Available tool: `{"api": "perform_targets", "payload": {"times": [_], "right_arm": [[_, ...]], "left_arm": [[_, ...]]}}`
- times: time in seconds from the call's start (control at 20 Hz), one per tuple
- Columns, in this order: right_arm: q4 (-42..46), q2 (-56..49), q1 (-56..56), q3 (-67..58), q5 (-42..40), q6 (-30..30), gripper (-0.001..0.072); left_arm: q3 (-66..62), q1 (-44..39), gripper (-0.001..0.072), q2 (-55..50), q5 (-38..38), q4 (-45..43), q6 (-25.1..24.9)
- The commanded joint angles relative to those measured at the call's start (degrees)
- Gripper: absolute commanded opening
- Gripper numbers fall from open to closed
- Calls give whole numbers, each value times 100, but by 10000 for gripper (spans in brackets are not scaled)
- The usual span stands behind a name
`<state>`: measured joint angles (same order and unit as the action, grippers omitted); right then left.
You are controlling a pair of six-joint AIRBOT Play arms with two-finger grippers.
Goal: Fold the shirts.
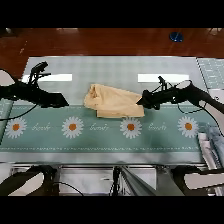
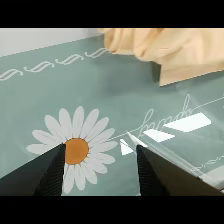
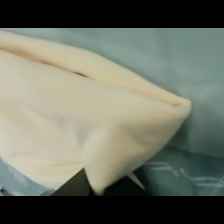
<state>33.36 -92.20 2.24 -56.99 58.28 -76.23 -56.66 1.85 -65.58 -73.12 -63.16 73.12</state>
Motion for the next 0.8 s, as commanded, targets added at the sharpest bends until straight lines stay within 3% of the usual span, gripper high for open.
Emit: {"api": "perform_targets", "payload": {"times": [0.0, 0.15, 0.45, 0.7, 0.75], "right_arm": [[-1113, 37, -66, -317, 595, 737, 30], [-866, 903, -658, -1051, 1561, 551, 30], [940, 2986, -2732, -2444, 3036, -1314, 30], [2157, 3530, -5049, -2677, 4846, -1513, 30], [2446, 3589, -5416, -2686, 4809, -1596, 30]], "left_arm": [[2, 2, 532, -2, 52, -195, 7], [2, 2, 532, -2, 72, -203, 7], [2, 2, 532, -2, 212, -199, 7], [2, -7, 532, -2, 219, -199, 4], [2, -7, 532, -2, 225, -199, 2]]}}
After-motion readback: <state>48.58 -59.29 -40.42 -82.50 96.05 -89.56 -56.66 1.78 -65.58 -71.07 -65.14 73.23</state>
